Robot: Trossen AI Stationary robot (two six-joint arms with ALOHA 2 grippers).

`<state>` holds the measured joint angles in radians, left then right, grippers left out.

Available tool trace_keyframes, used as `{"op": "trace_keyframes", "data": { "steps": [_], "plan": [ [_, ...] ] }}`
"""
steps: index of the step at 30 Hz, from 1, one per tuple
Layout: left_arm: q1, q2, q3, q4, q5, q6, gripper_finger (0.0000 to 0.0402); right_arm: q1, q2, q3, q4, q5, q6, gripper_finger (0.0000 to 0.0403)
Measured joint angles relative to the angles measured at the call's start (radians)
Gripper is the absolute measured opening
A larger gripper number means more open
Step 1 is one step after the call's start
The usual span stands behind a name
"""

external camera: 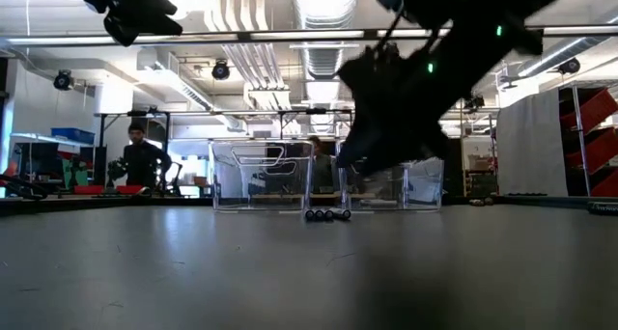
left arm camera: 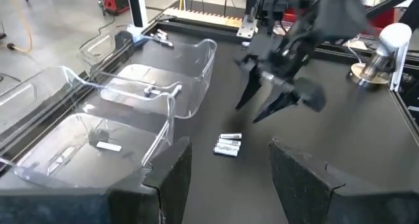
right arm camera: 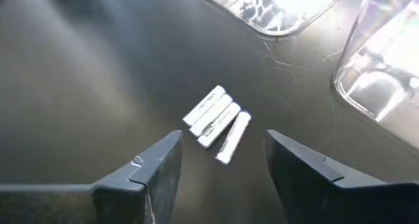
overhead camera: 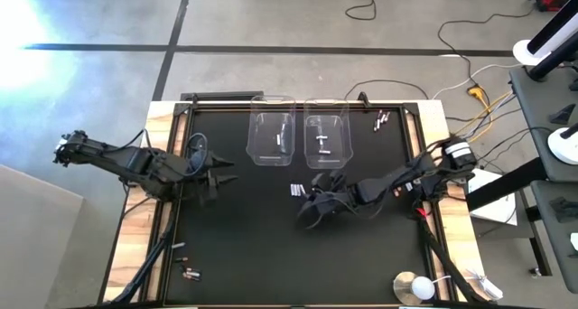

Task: Sort batteries
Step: Put the white battery into the right transparent bin

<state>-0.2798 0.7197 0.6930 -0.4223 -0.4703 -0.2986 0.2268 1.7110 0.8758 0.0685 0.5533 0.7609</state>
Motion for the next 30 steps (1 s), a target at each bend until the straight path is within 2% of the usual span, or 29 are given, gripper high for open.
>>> {"op": "trace_keyframes", "data": {
  "steps": [5,11,16,20,30],
  "plan": [
    [0.0,0.003,0.0,-0.007,0.009,0.002,0.0182,-0.016,0.073,-0.029,0.073,0.0,-0.051,0.0214],
    [0.0,0.004,0.0,-0.005,0.009,0.002,0.0182,-0.02,0.164,0.02,0.082,0.008,-0.07,0.0214],
    [0.0,0.003,0.0,-0.004,0.009,-0.006,0.0182,-0.035,0.201,0.052,0.079,0.011,-0.072,0.0197],
    [0.0,0.003,0.0,-0.002,0.009,-0.006,0.0182,-0.048,0.221,0.056,0.074,0.017,-0.075,0.0165],
    [0.0,-0.007,0.0,0.007,0.008,0.0,0.0182,-0.051,0.227,0.057,-0.007,-0.003,-0.092,0.0053]
  ]
}}
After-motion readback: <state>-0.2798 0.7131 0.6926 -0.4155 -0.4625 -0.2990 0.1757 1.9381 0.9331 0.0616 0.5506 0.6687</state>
